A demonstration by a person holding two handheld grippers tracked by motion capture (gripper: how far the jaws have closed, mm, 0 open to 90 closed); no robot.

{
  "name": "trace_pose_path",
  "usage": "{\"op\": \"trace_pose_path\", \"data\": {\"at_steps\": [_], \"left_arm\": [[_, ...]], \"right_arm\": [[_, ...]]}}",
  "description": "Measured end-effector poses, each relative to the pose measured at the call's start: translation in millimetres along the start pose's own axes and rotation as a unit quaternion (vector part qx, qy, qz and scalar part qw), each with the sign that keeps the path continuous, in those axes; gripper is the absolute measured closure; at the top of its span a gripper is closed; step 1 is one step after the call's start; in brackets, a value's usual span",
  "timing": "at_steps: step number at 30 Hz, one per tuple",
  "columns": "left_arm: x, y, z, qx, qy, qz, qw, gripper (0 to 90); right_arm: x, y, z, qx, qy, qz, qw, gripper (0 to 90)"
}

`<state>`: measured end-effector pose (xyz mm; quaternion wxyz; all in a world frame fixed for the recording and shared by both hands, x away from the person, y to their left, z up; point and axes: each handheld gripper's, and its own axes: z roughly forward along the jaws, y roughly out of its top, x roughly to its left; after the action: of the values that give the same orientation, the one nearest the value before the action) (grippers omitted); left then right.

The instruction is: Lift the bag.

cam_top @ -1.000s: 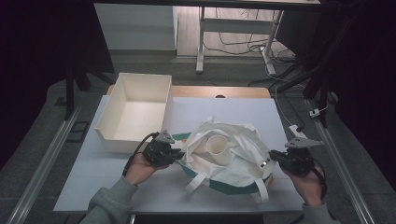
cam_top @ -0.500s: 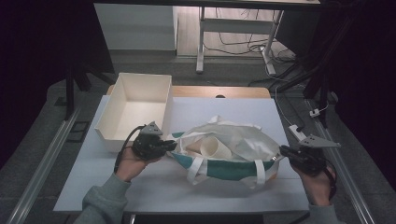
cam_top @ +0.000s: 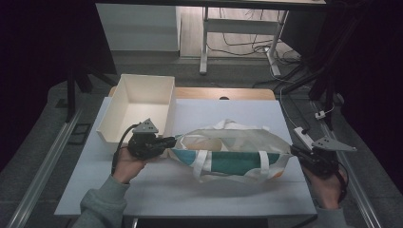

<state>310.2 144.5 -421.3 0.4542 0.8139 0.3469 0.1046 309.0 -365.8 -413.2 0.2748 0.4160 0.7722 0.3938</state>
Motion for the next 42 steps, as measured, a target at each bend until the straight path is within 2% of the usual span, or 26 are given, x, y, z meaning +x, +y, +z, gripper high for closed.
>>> {"op": "trace_pose_path", "data": {"at_steps": [10,18,26,33,42], "left_arm": [[-2.7,1.0,5.2,-0.001,0.002,0.002,1.0,84.0],[-1.6,7.7,-1.3,-0.019,0.001,0.005,0.9998,84.2],[0.9,16.5,-12.4,-0.041,0.004,0.005,0.9991,84.5],[3.5,24.1,-17.6,-0.054,0.009,0.007,0.9985,85.1],[7.0,37.9,-33.9,-0.083,0.023,0.008,0.9963,85.7]], "right_arm": [[7.9,-0.6,9.8,-0.004,0.006,-0.01,0.9999,85.2],[8.0,5.8,2.8,-0.027,-0.007,-0.014,0.9995,85.3],[6.4,24.0,-6.6,-0.064,-0.012,-0.012,0.9978,85.5],[4.2,35.5,-10.8,-0.08,-0.018,-0.013,0.9966,85.9],[6.3,61.9,-24.9,-0.121,-0.034,-0.028,0.9917,86.6]]}}
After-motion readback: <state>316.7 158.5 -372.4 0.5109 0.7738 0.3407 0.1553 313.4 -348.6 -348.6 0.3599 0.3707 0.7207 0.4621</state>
